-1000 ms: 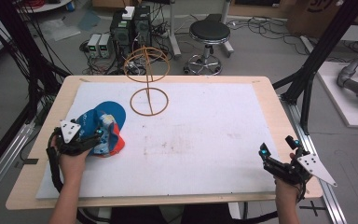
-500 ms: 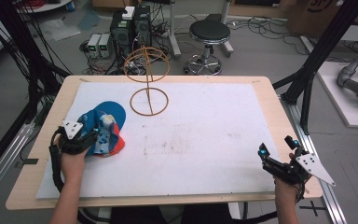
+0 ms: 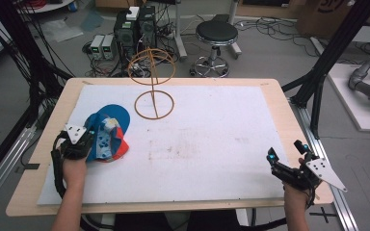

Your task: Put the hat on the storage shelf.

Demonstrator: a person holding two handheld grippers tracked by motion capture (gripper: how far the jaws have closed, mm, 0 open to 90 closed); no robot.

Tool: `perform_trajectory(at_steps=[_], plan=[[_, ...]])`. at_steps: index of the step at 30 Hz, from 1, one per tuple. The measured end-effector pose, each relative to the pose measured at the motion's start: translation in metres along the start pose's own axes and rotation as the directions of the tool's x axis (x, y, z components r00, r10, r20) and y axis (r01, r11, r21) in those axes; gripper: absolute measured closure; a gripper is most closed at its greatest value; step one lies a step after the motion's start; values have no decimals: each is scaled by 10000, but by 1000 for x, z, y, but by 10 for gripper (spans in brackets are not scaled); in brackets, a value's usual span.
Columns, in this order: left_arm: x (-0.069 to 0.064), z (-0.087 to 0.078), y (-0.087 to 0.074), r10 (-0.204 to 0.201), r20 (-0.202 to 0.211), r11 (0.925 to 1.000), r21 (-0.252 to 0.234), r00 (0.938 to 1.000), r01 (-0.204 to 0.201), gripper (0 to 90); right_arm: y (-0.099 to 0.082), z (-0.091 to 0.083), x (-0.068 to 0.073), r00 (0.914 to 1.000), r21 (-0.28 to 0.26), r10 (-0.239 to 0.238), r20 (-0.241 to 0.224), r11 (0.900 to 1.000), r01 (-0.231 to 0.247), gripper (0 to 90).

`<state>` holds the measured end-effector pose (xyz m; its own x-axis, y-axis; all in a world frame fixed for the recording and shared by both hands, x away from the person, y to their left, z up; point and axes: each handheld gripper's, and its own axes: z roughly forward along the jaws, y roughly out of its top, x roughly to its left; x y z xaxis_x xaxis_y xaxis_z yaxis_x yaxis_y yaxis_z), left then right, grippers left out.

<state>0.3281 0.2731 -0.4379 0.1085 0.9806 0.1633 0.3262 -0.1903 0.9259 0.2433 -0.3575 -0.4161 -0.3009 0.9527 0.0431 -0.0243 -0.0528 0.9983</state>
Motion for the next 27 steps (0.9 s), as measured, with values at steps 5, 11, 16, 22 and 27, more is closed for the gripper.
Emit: perform_trajectory(at_steps=[5,11,16,22,27], plan=[[4,-4,2,-656,417,9967,-447,9970,675,881,0,0,0,10000,-10,80,-5,10000,-80,43],[9,-13,8,-1787,990,9700,-1491,9789,1922,883,0,0,0,10000,-28,76,-44,10000,-77,43],[5,-21,22,-1755,1408,9534,-2223,9744,2039,883,0,0,0,9999,-15,109,-29,9999,-109,43],[-2,-27,36,-1807,1710,9368,-2701,9686,2225,884,0,-1,-1,10000,-40,51,-7,10000,-51,44],[-2,-35,47,-2099,2005,9131,-3098,9569,2652,884,0,-1,-1,10000,-60,61,-12,10000,-62,44]])
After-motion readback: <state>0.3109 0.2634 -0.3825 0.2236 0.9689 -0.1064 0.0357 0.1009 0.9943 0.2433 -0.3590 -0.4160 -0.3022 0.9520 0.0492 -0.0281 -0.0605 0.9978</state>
